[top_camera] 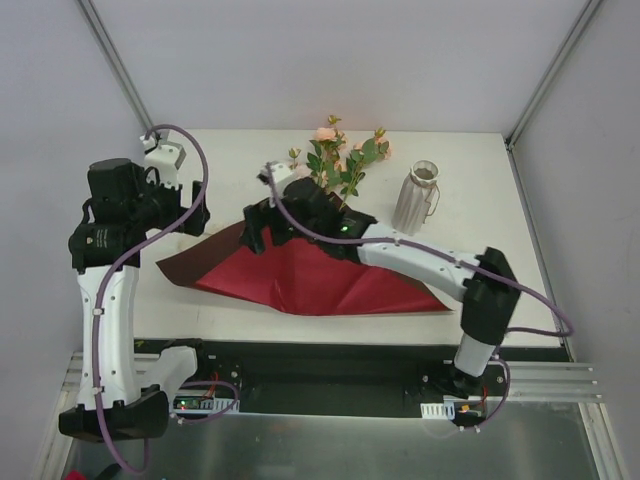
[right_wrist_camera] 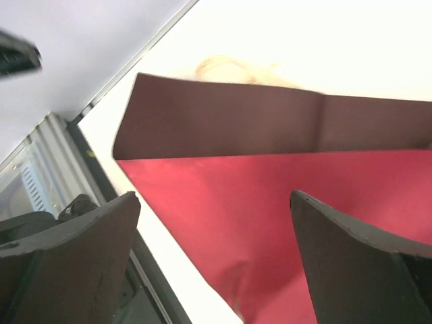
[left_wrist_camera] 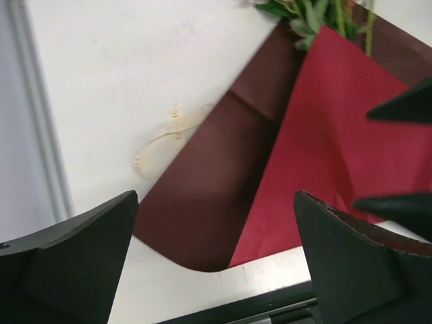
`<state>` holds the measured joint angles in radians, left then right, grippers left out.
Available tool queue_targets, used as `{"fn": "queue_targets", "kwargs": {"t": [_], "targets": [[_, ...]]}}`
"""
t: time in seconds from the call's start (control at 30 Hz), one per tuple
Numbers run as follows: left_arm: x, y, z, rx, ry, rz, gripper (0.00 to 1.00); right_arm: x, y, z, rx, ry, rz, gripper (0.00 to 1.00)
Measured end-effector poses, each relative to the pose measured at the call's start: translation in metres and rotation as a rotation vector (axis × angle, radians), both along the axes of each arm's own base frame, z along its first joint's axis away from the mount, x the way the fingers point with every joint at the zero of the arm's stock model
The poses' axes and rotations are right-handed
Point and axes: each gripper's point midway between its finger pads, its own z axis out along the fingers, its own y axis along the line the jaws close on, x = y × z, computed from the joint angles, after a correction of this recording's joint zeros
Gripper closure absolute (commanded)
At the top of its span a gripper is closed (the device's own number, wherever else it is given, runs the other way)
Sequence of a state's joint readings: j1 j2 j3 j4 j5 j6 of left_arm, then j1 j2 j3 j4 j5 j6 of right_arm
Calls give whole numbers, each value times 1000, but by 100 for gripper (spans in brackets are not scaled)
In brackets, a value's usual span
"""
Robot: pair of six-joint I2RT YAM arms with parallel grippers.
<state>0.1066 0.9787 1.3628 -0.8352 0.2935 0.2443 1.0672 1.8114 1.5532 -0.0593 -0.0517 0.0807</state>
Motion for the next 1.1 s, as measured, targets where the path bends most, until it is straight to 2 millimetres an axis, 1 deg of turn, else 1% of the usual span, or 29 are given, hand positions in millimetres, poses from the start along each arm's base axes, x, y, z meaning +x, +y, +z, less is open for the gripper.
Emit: {"fn": "queue_targets", "kwargs": {"t": [0.07, 0.1, 0.13, 0.2, 0.23, 0.3, 0.33, 0.4, 0.47, 0.57, 0.6, 0.63, 0.7, 0.8, 0.83, 0.9, 1.0, 1.03, 1.07, 1.1], "targets": [[3, -11, -8, -38, 42, -64, 1, 14, -29, 18, 19, -27, -62, 4], [7, -17, -12, -57, 63, -93, 1, 21, -48, 27, 27, -44, -103, 2], [12, -26, -21, -81, 100, -137, 1, 29, -70, 37, 34, -62, -154, 1], [23, -44, -41, -115, 183, -224, 1, 39, -102, 49, 43, -94, -227, 2], [28, -53, -53, -124, 228, -262, 1, 41, -118, 50, 40, -106, -261, 3], [39, -81, -87, -138, 351, -372, 1, 40, -145, 46, 24, -121, -311, 7], [41, -93, -104, -145, 411, -418, 1, 37, -154, 40, 8, -122, -324, 8], [45, -111, -132, -155, 517, -481, 1, 30, -173, 23, -32, -114, -349, 11], [55, -125, -152, -168, 586, -532, 1, 21, -189, 3, -80, -100, -367, 13], [79, -135, -167, -185, 618, -566, 1, 11, -211, -19, -131, -84, -393, 16], [86, -138, -169, -190, 619, -577, 1, 8, -218, -23, -142, -82, -404, 16], [92, -140, -171, -193, 617, -587, 1, 5, -224, -24, -147, -81, -413, 17], [103, -144, -177, -188, 616, -601, 1, 0, -234, -20, -138, -89, -431, 19], [112, -150, -190, -188, 640, -617, 6, -3, -243, -4, -98, -113, -453, 21], [114, -153, -198, -191, 655, -624, 12, -4, -246, 1, -83, -123, -460, 22], [111, -157, -208, -200, 685, -638, 21, -4, -250, 9, -64, -135, -472, 23], [105, -165, -220, -189, 714, -669, 38, -1, -255, 12, -59, -138, -489, 25], [101, -168, -221, -184, 720, -682, 45, 0, -257, 11, -63, -136, -496, 26], [98, -171, -222, -179, 725, -694, 62, 2, -260, 10, -67, -134, -504, 27], [96, -173, -223, -175, 726, -704, 70, 4, -263, 9, -72, -131, -514, 28]]}}
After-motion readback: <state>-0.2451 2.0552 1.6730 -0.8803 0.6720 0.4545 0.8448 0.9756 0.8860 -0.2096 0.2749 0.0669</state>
